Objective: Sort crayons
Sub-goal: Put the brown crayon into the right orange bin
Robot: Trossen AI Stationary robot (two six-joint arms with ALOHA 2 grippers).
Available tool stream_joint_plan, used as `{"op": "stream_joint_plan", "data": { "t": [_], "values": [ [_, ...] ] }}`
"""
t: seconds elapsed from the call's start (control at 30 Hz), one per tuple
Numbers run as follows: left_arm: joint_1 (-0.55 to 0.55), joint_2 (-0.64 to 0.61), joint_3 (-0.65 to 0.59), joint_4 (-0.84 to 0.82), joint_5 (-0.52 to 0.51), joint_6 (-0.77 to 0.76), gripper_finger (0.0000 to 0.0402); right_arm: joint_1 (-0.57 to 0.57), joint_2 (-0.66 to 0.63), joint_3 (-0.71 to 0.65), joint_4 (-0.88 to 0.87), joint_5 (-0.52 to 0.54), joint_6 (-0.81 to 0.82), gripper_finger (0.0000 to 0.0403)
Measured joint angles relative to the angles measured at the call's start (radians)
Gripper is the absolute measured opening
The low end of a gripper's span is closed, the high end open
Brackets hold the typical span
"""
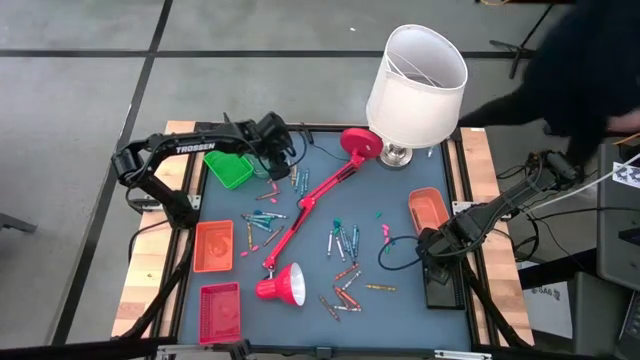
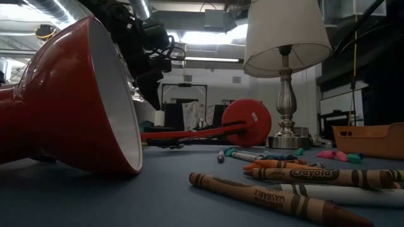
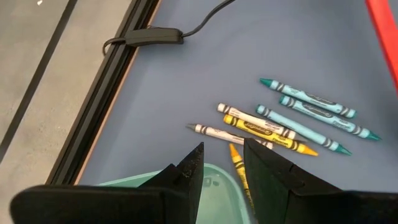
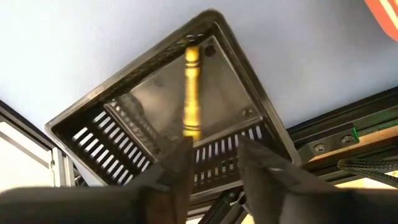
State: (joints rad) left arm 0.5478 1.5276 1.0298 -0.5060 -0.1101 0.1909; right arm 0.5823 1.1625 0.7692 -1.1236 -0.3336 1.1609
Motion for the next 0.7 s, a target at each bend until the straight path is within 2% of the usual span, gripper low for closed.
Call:
{"op": "stream_joint_plan", "data": {
  "t": [0.17,0.4,0.7],
  "values": [
    [-0.026,0.000,0.000,0.000,0.000,0.000,0.0098,0.000,0.000,0.000,0.003,0.000,-0.018,0.0168],
    [-0.067,0.000,0.000,0.000,0.000,0.000,0.0098,0.000,0.000,0.000,0.058,0.001,-0.018,0.0165],
    [-0.125,0.000,0.000,0.016,0.000,0.000,0.0098,0.000,0.000,0.000,0.334,0.000,-0.017,0.0163]
  ]
}}
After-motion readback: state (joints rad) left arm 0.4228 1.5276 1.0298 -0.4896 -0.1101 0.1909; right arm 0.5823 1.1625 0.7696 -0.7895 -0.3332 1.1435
